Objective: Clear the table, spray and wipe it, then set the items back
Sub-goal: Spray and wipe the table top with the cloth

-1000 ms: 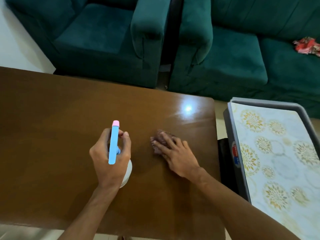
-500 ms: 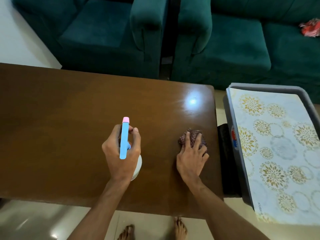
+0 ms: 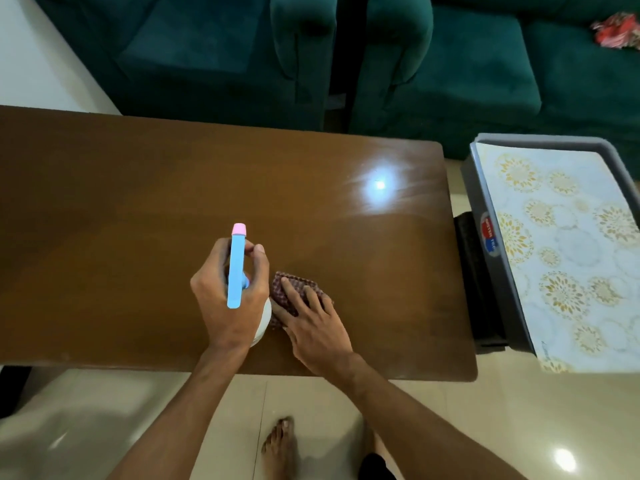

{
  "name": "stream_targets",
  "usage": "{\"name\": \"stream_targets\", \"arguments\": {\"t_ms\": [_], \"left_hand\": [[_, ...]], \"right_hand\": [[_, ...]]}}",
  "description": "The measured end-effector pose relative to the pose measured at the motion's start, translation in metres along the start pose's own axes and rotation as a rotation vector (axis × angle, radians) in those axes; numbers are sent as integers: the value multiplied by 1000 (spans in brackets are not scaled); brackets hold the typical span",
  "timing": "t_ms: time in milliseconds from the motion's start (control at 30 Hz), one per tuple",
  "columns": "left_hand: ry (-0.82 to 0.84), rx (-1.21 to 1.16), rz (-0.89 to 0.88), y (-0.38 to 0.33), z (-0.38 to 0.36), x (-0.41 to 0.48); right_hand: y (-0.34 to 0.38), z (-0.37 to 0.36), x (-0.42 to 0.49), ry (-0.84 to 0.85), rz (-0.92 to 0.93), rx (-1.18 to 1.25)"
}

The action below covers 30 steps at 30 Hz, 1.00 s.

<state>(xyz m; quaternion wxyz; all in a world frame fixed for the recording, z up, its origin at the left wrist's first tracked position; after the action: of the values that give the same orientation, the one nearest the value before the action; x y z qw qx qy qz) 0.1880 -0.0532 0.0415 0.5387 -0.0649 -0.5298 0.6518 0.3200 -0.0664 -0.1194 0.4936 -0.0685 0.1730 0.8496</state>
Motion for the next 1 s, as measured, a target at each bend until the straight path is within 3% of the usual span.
{"name": "stream_targets", "arguments": {"t_ms": [100,333,433,533,1000], "left_hand": [[28,-30,4,-7,-4,-12],[88,-110,7,-30,-33,-41],[74,-87,-15,-35,-31,-43],[26,-41,-14,-31,-10,-38],[-192,239,135,68,152,-41]], "right_hand": [[-34,2,-26,-39,-10,-64],[-180,23,-97,-234,-698,-17],[-194,17,-120,-258,-920,41],[-166,12,-116,-236,-1008,65],[143,-25,15,29,-245,182]]}}
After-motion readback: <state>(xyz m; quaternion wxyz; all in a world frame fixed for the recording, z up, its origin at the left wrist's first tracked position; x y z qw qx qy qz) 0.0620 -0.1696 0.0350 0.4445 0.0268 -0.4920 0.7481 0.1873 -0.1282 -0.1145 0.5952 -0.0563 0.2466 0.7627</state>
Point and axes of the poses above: each hand's wrist, its own x-axis towards the middle knuckle, its own z-axis out of the back of the hand, y = z × x, the point moved 7 cm from there along x, towards the middle knuckle, and after that the axes turned 8 degrees about -z, right-handed, at the moved point
